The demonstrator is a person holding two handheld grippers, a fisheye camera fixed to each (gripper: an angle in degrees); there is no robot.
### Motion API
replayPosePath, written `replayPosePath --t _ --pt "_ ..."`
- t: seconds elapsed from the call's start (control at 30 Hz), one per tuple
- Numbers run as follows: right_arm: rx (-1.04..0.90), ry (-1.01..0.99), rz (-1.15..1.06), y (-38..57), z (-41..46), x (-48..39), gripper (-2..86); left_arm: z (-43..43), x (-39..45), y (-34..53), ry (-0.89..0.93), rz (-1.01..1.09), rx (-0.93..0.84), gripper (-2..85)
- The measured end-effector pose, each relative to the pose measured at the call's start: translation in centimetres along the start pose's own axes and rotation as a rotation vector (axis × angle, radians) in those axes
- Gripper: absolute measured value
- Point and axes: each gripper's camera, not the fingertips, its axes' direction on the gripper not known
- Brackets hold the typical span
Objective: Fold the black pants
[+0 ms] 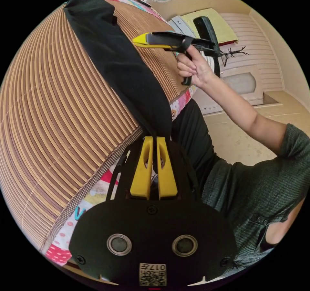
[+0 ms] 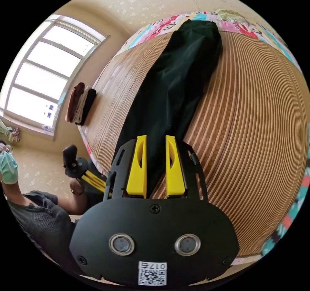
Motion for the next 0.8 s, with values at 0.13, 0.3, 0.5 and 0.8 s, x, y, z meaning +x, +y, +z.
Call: replayPosePath --t 0.13,0.3,0.5,0.8 --pt "0.108 -0.058 0.066 9.9 -0.9 -0.6 9.4 0.4 -0.2 -0.3 0.006 0.000 -0.016 -0.6" --pt "0.344 -0.396 0.327 18.3 -1.5 2.7 7.4 0.8 0.0 0.0 0.025 -0.030 0.006 -0.5" --pt "0.349 -0.398 0.265 19.1 -7.1 4.1 2.5 0.0 2.9 2.3 0.097 -0.157 0.194 -0.8" --pt "0.355 -0.383 0.182 22.8 -10.7 3.1 1.6 -1.2 7.6 10.8 0.118 -0.208 0.522 -0.8"
